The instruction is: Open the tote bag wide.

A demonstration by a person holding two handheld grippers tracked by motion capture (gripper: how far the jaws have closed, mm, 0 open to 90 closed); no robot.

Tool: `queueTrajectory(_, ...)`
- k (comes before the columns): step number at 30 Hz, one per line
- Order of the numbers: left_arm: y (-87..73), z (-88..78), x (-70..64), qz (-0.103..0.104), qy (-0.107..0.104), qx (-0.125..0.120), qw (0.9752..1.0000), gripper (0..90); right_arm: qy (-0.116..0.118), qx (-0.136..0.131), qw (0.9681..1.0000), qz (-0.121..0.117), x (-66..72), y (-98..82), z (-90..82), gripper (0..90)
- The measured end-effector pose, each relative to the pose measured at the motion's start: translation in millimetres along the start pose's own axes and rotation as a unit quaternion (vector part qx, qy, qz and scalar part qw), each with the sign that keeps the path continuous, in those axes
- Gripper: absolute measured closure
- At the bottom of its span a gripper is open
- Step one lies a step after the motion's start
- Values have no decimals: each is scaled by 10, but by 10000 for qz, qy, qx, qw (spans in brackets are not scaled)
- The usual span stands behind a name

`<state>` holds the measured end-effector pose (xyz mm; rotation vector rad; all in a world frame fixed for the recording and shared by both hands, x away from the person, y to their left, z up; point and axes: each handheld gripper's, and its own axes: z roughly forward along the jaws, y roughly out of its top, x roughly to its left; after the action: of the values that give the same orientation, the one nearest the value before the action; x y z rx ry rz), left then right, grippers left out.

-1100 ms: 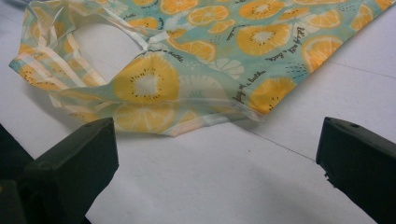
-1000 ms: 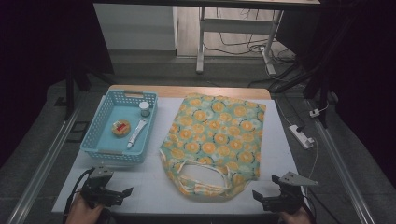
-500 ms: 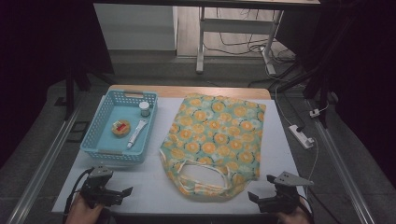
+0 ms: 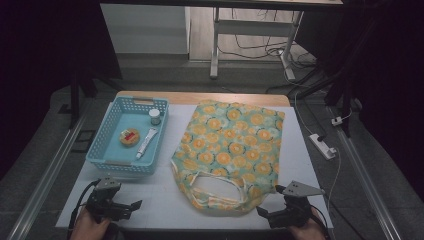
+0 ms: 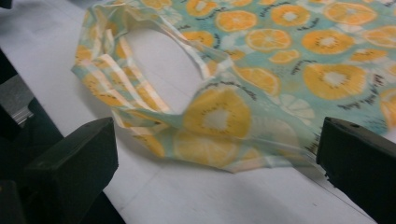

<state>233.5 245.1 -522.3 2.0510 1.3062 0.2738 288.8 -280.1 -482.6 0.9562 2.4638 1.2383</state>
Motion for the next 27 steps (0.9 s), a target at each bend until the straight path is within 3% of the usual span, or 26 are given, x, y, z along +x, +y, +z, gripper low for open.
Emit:
queueTrajectory(8,1,1,5,-14,-8,7,10000,0,106,146,9997,-169,95,85,86,0)
queueTrajectory(20,2,0,-4,16,24,8,10000,0,462,337,9970,-522,307,231,313,0)
queueTrajectory(22,1,-7,-22,53,96,-15,9999,0,505,371,9965,-560,339,247,357,0)
queueTrajectory(27,22,-26,-45,-16,42,-123,9999,0,600,426,9954,-614,393,279,458,0)
